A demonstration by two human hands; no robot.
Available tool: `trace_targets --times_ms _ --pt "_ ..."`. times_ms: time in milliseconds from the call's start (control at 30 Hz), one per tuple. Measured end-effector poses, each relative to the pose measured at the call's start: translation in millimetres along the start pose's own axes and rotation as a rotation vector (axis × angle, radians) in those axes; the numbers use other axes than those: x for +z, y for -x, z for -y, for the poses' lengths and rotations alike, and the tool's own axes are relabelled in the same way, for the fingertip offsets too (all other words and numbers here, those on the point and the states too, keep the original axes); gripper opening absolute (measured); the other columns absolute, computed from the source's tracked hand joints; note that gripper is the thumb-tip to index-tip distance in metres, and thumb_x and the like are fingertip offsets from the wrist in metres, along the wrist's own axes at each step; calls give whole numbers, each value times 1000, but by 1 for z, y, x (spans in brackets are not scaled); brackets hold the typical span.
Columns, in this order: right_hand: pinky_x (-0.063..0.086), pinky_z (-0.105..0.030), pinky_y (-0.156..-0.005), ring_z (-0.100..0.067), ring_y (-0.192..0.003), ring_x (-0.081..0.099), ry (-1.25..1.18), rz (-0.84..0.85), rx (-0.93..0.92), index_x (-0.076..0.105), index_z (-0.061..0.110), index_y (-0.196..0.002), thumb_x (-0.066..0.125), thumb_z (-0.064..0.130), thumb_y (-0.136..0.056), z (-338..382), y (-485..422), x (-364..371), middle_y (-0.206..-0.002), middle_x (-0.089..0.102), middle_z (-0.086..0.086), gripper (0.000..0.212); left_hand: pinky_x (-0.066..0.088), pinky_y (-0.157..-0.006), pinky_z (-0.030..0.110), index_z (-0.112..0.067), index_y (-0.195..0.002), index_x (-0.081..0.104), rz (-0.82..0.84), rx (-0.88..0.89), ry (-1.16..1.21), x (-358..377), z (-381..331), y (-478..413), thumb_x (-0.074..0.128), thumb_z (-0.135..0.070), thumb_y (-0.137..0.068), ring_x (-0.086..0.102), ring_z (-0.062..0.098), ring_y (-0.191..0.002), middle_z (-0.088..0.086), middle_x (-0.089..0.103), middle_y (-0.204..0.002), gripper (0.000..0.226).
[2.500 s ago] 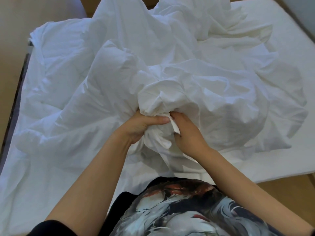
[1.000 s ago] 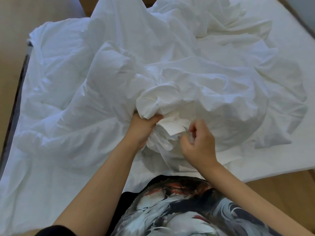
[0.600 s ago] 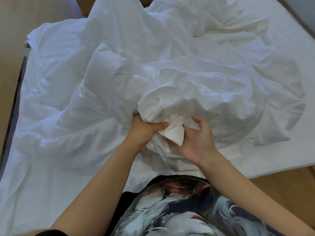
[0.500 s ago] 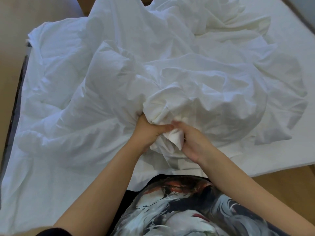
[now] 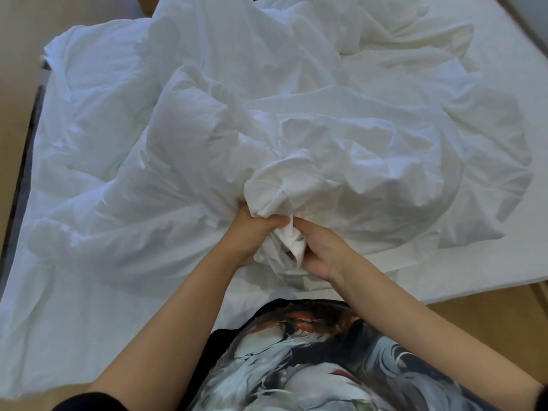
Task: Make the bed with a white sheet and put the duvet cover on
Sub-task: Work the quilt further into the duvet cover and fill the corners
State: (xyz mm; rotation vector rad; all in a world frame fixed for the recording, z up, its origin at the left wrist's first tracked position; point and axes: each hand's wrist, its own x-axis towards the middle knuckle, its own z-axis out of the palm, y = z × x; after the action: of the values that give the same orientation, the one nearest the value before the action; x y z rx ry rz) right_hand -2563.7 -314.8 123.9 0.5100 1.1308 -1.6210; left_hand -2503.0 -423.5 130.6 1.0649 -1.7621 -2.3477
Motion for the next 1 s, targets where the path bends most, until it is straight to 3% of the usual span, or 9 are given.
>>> trace_targets --times_ms 167,267,400,533,633,733,800,900,1000 --pt "55 -35 -74 -25 -84 65 91 -59 24 64 -2 -93 54 0 -90 5 -2 6 -91 67 -15 11 55 -84 43 -21 -99 63 13 -7 65 -4 -1 0 75 -16 -59 68 25 -95 5 72 -94 41" --pt "54 -40 -84 -32 -95 64 79 -157 -12 62 -8 -102 52 -4 -90 2 -4 8 -103 65 -23 17 53 -88 44 -25 -98 61 -48 38 21 0 -4 -1 77 -16 -67 67 22 -96 4 70 -99 36" --pt "54 -42 -80 -32 -99 63 -13 -245 -95 56 -6 -116 51 3 -94 3 -3 8 -113 63 -22 24 50 -81 25 -39 -86 54 -190 236 -283 3 -13 -4 73 -21 -81 62 5 -88 -15 63 -91 26" --pt "54 -45 -84 -29 -93 65 9 -299 -154 59 2 -107 47 9 -97 12 -5 14 -106 65 -16 17 49 -73 18 -39 -82 55 -246 276 -295 8 -21 1 75 -25 -78 60 -5 -79 -20 63 -84 25" --pt "51 -45 -92 -31 -100 63 202 -345 -196 56 4 -118 44 24 -99 15 -6 15 -112 64 -17 30 52 -85 29 -29 -103 62 -49 155 -135 3 -23 8 76 -25 -71 65 14 -99 -4 70 -103 35" --pt "52 -37 -84 -32 -99 63 288 -371 -269 59 6 -114 45 35 -98 19 0 13 -104 65 -19 36 53 -89 35 -11 -109 65 329 51 332 -16 -26 18 77 -15 -57 63 24 -105 8 69 -109 54" --pt "53 -38 -84 -31 -99 64 305 -360 -347 61 9 -112 46 38 -97 23 9 17 -104 66 -17 35 53 -89 36 -8 -108 67 375 53 559 -21 -33 22 81 -20 -53 63 26 -104 11 68 -108 57" --pt "54 -43 -85 -26 -93 66 220 -322 -444 63 12 -108 51 37 -95 38 29 30 -101 69 -10 31 54 -80 32 -19 -103 71 177 165 358 -7 -49 30 61 -34 -78 67 19 -100 4 72 -104 30" --pt "56 -36 -78 -21 -85 70 45 -226 -572 66 10 -103 58 27 -91 57 57 40 -89 73 -3 22 53 -66 17 -32 -89 69 -92 292 -27 4 -58 41 60 -51 -74 69 3 -85 -14 73 -90 25"
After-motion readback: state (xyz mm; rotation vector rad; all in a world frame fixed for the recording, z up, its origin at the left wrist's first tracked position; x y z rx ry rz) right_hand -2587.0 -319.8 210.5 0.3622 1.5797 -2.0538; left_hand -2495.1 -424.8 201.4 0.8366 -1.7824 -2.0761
